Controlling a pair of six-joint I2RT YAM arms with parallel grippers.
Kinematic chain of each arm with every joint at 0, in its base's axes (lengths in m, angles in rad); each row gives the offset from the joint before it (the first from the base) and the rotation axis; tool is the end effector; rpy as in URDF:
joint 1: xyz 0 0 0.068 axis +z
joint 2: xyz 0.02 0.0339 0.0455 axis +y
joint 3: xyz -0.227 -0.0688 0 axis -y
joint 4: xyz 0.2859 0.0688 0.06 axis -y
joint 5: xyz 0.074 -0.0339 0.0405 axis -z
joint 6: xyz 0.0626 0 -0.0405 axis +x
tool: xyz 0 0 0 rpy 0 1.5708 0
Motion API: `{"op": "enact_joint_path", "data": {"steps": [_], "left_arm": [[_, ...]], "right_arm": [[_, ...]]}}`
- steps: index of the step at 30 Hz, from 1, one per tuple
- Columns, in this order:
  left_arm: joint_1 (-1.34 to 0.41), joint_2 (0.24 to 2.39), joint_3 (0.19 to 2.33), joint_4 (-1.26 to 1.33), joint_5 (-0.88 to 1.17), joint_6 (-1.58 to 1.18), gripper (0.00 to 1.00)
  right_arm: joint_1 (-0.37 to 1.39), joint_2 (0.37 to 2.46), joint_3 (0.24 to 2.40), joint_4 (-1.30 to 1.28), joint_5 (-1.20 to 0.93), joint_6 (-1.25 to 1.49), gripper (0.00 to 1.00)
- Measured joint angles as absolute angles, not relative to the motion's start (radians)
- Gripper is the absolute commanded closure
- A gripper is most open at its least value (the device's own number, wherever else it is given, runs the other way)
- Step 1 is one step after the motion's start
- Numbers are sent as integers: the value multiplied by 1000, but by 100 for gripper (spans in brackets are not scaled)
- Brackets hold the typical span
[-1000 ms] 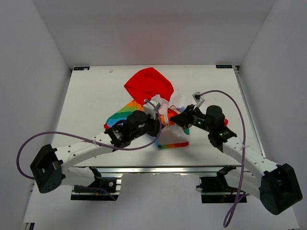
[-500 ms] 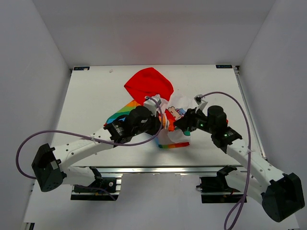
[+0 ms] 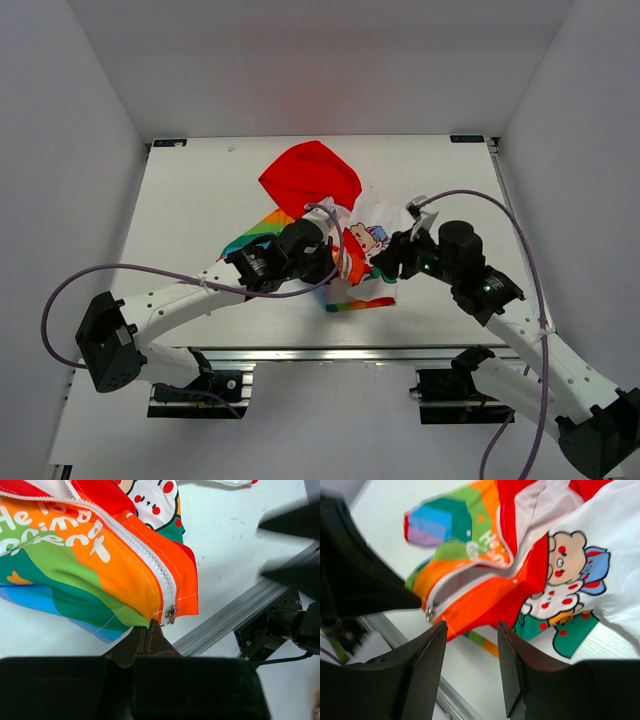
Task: Zip up the jacket
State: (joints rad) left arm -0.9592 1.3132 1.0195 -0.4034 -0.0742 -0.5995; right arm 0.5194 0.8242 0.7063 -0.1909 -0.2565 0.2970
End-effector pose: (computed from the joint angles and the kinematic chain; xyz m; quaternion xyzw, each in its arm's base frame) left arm 0.2092 -0.2903 0.2201 0.1465 0.8937 -0.2732 0.3244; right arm 0.2395 0.1552 0.2652 -0.1639 0.7875 0.3270 0.4960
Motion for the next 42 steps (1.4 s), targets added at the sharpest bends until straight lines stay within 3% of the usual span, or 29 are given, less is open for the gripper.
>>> {"op": "enact_joint_path", "data": {"steps": [6, 9, 14, 20, 29, 42], "left_arm": [[-959, 1354, 1084, -460, -69, -632, 100], [-959, 1356, 1087, -476, -68, -645, 100], [-959, 1356, 1087, -487, -68, -656, 100], [-959, 1356, 1085, -485, -62, -660, 100], [-959, 1337, 1041, -463, -59, -680, 100], [-959, 1337, 1040, -446, -51, -682, 100]], "right_arm": [[904, 844, 764, -338, -1, 192, 52], [965, 852, 796, -365, 110, 233, 52], [966, 729, 719, -396, 246, 484, 39], [966, 714, 639, -388, 254, 722, 32], [904, 764, 518, -203, 214, 915, 39], [788, 812, 461, -15, 51, 965, 40]]}}
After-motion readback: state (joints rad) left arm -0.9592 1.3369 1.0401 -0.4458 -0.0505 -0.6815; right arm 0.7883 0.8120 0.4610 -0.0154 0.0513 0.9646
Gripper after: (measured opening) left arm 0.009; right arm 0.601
